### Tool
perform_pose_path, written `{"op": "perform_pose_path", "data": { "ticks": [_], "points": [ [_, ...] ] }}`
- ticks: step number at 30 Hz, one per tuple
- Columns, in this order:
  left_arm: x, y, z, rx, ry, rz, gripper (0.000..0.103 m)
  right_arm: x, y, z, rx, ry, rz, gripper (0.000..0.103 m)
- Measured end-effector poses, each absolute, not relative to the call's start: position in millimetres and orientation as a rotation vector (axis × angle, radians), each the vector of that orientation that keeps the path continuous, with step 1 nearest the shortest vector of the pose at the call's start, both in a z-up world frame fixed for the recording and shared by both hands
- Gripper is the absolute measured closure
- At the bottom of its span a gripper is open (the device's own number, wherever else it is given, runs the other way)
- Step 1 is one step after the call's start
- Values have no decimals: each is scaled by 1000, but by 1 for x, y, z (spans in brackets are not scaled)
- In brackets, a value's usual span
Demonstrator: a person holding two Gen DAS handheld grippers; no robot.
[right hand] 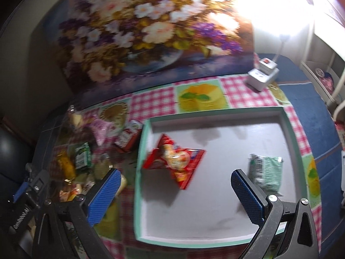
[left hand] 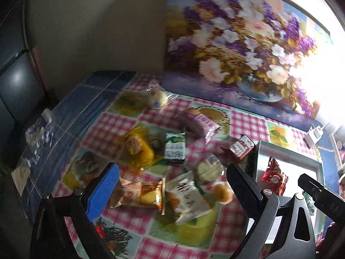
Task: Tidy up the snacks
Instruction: 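Move both tools back over the snack pile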
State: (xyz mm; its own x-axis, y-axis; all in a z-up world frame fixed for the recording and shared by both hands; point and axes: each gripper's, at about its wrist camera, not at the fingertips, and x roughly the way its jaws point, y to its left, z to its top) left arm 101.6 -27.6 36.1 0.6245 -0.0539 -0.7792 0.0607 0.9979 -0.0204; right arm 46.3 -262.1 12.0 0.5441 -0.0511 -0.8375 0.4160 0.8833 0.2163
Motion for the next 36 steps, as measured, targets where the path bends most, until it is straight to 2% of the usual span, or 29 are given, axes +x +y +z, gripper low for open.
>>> {"op": "perform_pose_path", "data": {
  "ticks": [14, 26, 36],
  "points": [
    [99, 71, 27, 5, 942, -20, 3, 73, -178, 14, 333, 979, -81, 0],
    [76, 114, -32, 49, 1123, 28, 3, 95, -103, -30, 189, 1101, 66, 0],
    [65, 134, -71, -34, 1207, 59, 4, 109, -88, -62, 115, 1151, 106, 11]
  ]
}}
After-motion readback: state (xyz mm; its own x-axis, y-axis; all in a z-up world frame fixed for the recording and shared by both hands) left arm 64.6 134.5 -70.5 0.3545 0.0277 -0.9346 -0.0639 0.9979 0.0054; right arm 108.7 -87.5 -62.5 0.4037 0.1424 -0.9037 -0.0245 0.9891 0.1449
